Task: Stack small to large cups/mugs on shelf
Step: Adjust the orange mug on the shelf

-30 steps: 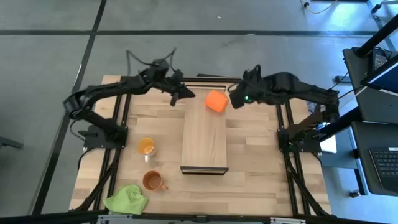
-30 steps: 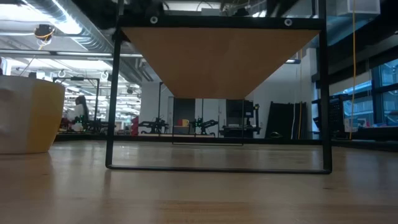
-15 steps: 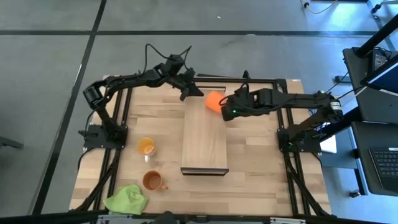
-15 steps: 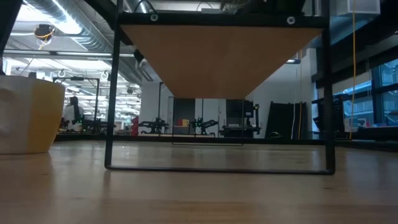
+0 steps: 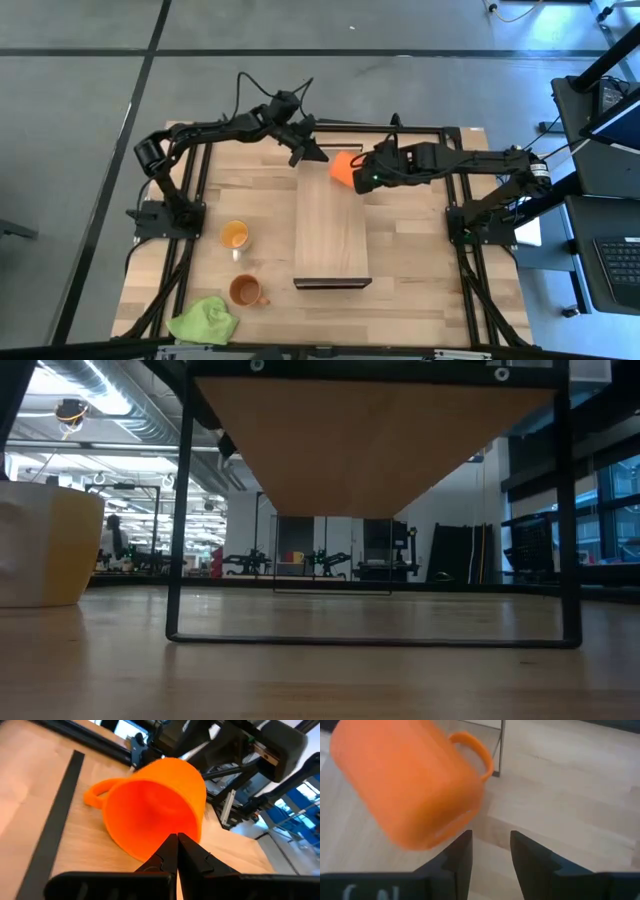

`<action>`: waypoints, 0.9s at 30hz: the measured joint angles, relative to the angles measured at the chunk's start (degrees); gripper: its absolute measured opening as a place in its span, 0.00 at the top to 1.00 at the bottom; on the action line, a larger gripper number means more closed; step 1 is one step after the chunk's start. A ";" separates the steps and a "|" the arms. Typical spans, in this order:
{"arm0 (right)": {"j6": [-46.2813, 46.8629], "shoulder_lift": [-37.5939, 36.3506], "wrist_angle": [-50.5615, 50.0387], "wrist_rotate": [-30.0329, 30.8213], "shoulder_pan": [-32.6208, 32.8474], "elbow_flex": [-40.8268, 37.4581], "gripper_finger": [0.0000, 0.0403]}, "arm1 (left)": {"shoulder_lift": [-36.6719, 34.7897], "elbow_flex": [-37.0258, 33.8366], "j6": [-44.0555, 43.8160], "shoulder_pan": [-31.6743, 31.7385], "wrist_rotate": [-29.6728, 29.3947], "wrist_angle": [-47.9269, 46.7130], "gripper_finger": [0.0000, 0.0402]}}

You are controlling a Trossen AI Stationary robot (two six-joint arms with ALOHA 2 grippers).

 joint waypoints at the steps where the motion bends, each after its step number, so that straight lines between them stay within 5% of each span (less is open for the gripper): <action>1: -0.45 0.00 0.07 0.00 0.00 0.00 0.67 | -0.23 1.01 0.64 0.00 0.05 -1.78 1.00; 9: -2.79 0.00 1.03 0.01 0.00 0.00 0.67 | -1.15 18.39 26.91 -0.04 -12.25 -36.34 1.00; 12: -4.03 0.00 2.68 0.04 0.00 0.00 0.67 | -0.76 20.17 34.97 -1.44 -13.83 -41.50 1.00; 27: -4.43 0.00 4.65 0.44 0.00 0.00 0.67 | 1.41 15.82 38.39 -4.83 -18.87 -31.92 1.00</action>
